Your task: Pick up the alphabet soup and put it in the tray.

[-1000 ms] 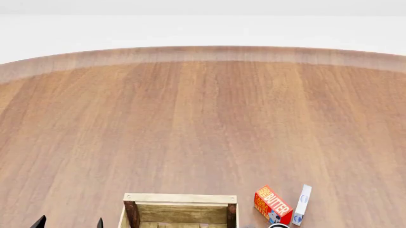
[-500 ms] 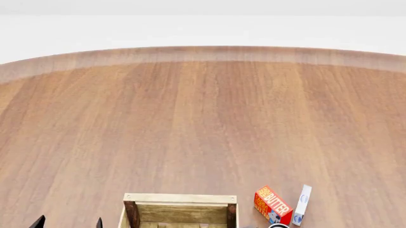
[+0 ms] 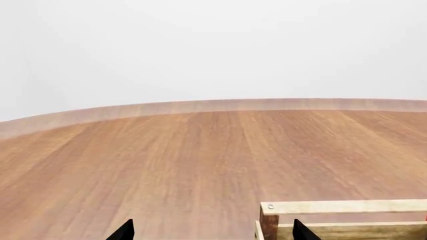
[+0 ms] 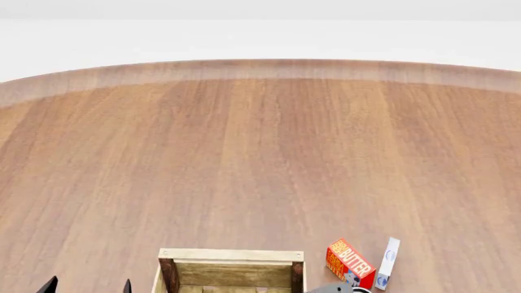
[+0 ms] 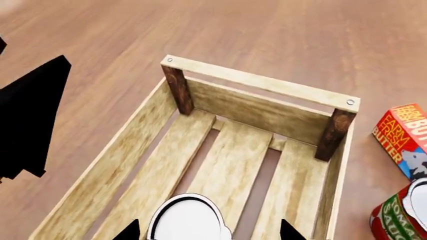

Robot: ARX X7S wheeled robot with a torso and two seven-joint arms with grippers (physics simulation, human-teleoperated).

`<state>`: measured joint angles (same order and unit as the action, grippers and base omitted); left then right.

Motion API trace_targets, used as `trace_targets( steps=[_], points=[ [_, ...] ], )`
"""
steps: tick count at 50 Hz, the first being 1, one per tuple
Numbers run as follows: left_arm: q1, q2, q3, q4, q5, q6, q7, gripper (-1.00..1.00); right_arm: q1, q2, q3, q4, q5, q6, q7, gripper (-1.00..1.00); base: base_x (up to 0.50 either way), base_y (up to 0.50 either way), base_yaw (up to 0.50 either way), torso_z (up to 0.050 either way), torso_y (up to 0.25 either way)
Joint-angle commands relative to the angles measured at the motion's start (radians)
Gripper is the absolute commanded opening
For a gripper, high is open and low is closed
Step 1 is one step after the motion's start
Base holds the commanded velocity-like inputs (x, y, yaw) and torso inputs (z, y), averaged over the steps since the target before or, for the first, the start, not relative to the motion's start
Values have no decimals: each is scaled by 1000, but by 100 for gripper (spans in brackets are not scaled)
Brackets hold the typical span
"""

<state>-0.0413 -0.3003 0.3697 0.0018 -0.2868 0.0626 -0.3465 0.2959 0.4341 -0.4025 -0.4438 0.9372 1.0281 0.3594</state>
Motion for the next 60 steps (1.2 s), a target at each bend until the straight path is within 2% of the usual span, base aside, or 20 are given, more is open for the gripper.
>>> trace_targets(
  steps=[1, 17, 32, 40, 52, 60],
  points=[
    [0, -3, 1, 4, -3, 0, -4, 100, -29, 27, 71, -76, 17, -43, 38, 100, 0, 0, 0, 0, 0],
    [1, -9, -1, 17, -14, -1, -9, 100, -100, 63, 180, -167, 40, -131, 71, 100, 0, 0, 0, 0, 0],
    [24, -24, -1, 85, -18, -8, -25, 100, -136, 73, 221, -246, -42, -233, 103, 100, 0, 0, 0, 0, 0],
    [35, -38, -12, 148, -40, -29, -39, 100, -158, 89, 226, -278, -101, -274, 117, 100, 0, 0, 0, 0, 0],
    [57, -56, -21, 241, -58, -47, -59, 100, -182, 123, 144, -318, -380, -412, 128, 100, 0, 0, 0, 0, 0],
    [67, -70, -22, 297, -69, -60, -66, 100, -210, 119, 171, -332, -394, -460, 143, 100, 0, 0, 0, 0, 0]
  ],
)
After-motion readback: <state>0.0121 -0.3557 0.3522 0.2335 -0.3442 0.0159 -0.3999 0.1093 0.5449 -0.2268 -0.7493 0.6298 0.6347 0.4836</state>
